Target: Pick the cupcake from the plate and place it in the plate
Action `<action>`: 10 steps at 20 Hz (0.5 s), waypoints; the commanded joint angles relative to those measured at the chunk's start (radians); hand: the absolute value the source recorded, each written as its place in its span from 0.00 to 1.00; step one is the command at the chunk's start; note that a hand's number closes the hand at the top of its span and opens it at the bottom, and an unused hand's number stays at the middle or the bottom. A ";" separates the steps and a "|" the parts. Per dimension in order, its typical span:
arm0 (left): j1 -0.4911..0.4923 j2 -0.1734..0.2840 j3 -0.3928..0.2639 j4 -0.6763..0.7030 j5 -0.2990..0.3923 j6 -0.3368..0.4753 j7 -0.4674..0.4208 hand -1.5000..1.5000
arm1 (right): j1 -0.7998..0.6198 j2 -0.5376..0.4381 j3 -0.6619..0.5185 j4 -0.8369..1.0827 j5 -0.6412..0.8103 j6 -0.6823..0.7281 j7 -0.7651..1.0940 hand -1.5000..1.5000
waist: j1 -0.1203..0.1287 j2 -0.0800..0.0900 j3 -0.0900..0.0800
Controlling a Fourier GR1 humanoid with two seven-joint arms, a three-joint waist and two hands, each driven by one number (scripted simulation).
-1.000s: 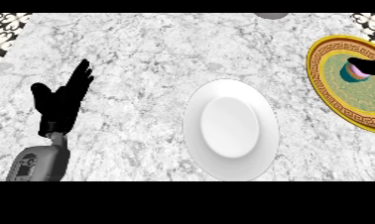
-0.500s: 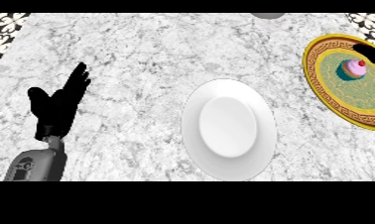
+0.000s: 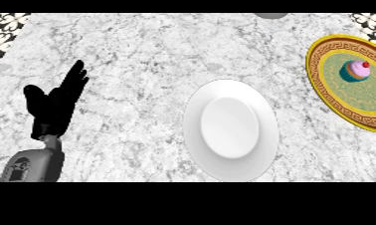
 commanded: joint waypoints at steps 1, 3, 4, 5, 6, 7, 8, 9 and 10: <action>-0.005 -0.019 -0.004 0.046 -0.007 -0.010 -0.042 0.50 | 0.101 -0.041 -0.049 -0.054 -0.096 0.079 -0.029 0.00 | -0.003 0.001 0.000; -0.031 -0.008 0.014 0.005 0.004 -0.009 0.021 0.50 | 0.088 -0.019 0.015 -0.046 -0.059 -0.002 -0.024 0.00 | 0.003 0.001 0.000; 0.004 -0.040 -0.015 0.014 -0.026 0.014 -0.017 0.50 | 0.089 -0.060 -0.028 0.033 -0.086 0.027 -0.076 0.00 | 0.004 0.002 0.000; 0.012 -0.029 -0.010 0.006 -0.025 0.003 -0.017 0.50 | 0.166 -0.010 -0.022 -0.089 -0.099 0.032 -0.058 0.00 | 0.001 0.001 0.000; 0.019 -0.004 0.008 -0.045 -0.008 -0.010 0.026 0.50 | 0.123 -0.072 -0.038 -0.039 -0.097 0.024 -0.017 0.00 | 0.004 0.001 0.000; -0.065 0.009 0.034 0.122 -0.007 -0.030 -0.069 0.50 | 0.160 -0.097 -0.079 -0.002 -0.134 0.090 -0.088 0.00 | -0.004 0.003 0.000; 0.008 -0.010 0.010 -0.009 -0.007 -0.027 0.010 0.50 | 0.122 -0.081 -0.023 0.024 -0.111 0.025 -0.068 0.00 | 0.005 0.001 0.000; -0.006 -0.029 0.020 0.089 -0.019 -0.006 -0.072 0.50 | 0.186 -0.042 -0.022 -0.086 -0.106 0.022 -0.040 0.00 | 0.000 0.001 0.000; -0.041 -0.045 -0.002 0.060 -0.044 0.030 -0.027 0.50 | 0.230 0.008 -0.003 -0.183 -0.102 0.007 -0.013 0.00 | -0.002 0.001 0.000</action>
